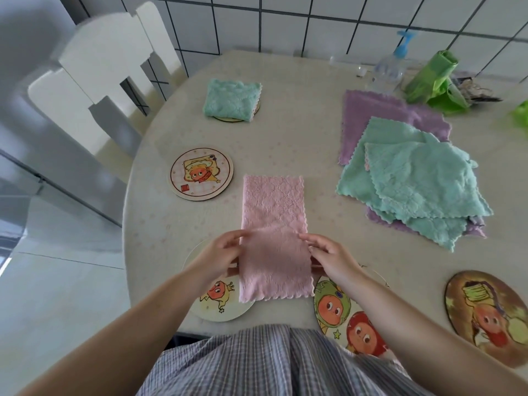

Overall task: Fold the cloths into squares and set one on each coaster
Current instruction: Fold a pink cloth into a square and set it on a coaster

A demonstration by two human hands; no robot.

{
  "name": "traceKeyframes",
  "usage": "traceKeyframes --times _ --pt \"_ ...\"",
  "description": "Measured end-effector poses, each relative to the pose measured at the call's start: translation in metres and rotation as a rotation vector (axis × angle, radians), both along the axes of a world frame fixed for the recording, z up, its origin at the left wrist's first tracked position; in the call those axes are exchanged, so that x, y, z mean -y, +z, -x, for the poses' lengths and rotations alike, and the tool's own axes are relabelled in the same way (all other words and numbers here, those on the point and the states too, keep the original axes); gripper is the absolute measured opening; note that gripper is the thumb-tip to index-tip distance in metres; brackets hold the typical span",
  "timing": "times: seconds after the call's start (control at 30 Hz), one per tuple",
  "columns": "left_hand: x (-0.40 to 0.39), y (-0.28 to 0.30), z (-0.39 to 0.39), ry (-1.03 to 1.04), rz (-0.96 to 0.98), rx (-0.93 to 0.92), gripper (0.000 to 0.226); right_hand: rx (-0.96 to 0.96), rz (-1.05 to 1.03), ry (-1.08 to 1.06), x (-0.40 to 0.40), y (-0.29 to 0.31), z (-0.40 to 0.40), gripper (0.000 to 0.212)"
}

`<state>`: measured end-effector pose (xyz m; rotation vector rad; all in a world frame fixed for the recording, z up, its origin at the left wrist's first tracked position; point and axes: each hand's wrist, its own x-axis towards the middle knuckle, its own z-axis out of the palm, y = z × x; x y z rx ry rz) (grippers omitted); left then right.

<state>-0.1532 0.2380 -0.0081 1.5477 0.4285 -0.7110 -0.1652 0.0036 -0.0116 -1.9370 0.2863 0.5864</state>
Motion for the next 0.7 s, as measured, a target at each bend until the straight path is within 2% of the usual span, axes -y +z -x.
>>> traceKeyframes --times 0.13,0.3,0.53,0.63,0.7 --pt "0.002 0.006 0.003 0.009 0.024 -0.003 0.033 -0.061 -0.123 -0.106 0.000 0.003 0.003 0.040" --pt "-0.001 0.003 0.015 -0.111 -0.032 -0.043 0.049 -0.098 -0.001 0.008 0.002 -0.003 0.019 0.042" --pt "-0.007 0.000 0.013 -0.119 -0.011 -0.030 0.024 -0.050 0.006 -0.057 -0.001 -0.003 0.021 0.028" --pt "-0.003 0.002 -0.004 -0.010 -0.028 -0.068 0.013 -0.024 0.024 -0.104 0.001 0.003 0.004 0.023" --pt "0.000 0.002 -0.019 0.033 -0.027 -0.056 0.019 -0.027 0.004 -0.138 0.001 0.006 -0.010 0.022"
